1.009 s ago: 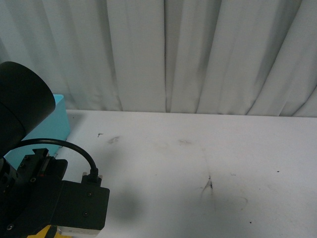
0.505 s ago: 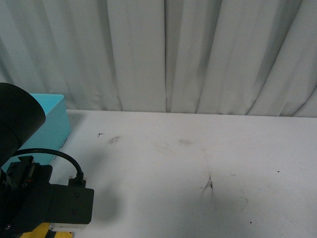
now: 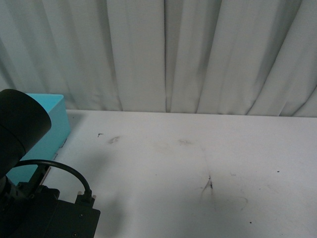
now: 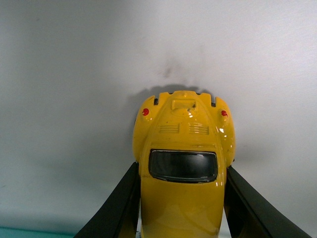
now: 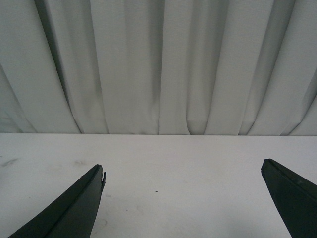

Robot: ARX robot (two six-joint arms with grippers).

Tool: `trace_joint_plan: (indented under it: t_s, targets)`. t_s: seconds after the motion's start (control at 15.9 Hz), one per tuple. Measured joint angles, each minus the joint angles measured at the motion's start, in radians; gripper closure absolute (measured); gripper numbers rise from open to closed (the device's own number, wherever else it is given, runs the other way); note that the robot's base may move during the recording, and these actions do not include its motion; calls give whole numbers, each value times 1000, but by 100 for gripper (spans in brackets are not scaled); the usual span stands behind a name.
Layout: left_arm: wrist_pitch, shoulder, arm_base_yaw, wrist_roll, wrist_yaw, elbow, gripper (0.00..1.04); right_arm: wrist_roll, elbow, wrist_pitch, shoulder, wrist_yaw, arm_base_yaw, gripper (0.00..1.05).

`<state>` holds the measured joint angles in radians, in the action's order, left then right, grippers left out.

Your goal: Wind up and store yellow beetle toy

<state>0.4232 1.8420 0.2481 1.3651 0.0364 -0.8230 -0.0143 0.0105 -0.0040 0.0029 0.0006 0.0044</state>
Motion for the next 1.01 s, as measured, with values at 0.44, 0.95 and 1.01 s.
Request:
trace_joint_plan:
  t_s: [0.44,0.95,1.01]
  targets:
    - [51,-340,47,-312,-369,-193,64,0,0,0,0,0,0,6]
    - [-326,-276,-392,-695,-100,-240,64,0,0,0,0,0,0,6]
    - [-327,-247,-425,-734,-68,-220,64,0,0,0,0,0,0,6]
